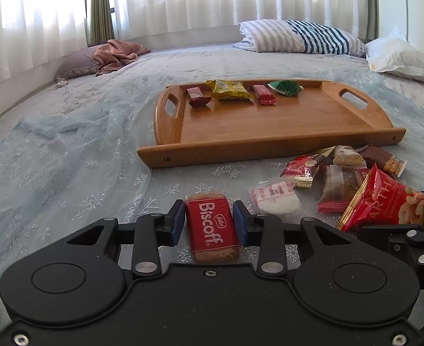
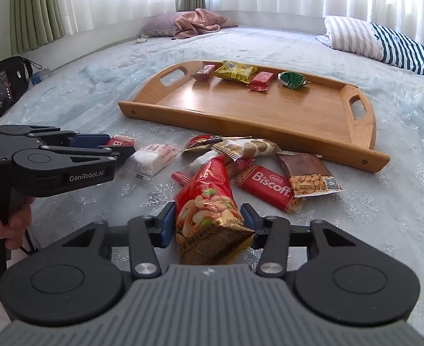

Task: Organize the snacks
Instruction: 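Close the left tool on the Biscoff packet while the right tool grips the chips bag, then lift and carry the Biscoff packet and chips bag over the tray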

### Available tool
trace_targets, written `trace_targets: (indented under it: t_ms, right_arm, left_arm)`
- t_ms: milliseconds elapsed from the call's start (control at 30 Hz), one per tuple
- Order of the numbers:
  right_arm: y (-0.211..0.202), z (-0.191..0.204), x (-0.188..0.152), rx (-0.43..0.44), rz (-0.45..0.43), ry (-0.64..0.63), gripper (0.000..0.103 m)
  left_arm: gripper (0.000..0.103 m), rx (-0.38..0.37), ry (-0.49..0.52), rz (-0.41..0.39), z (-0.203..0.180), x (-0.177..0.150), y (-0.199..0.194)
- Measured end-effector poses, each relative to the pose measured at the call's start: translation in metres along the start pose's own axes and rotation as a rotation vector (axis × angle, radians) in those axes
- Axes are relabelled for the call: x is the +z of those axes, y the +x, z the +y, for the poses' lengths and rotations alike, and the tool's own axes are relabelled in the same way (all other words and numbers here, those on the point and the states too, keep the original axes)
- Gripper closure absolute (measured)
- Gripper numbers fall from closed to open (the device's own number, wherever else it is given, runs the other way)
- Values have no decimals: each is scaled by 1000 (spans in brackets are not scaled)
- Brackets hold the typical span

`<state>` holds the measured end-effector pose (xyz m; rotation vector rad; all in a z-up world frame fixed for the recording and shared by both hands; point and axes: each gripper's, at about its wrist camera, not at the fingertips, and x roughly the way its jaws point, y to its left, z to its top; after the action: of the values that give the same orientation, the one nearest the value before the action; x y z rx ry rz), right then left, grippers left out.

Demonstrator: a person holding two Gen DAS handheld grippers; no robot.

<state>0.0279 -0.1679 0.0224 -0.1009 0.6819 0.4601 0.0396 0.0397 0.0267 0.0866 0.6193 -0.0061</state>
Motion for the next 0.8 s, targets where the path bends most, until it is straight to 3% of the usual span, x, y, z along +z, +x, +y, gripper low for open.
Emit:
trace_targets:
  t_ms: [133,267,433,800]
  right_arm:
    - [-4,0,2,31,1,8,55]
    - [-9,-18,7,114,-19,137,55]
    - [-13,-40,14,124,-54,251,55]
    - [-13,-79,38,20,-153,317,55]
  left_arm:
    - [69,-20,-2,-9,1,2,-5]
    - [69,-40,2,-34,2,9,-12]
    - [69,-60,9,-64,0,19,-14]
    - [70,-70,7,-111,-2,42,-5]
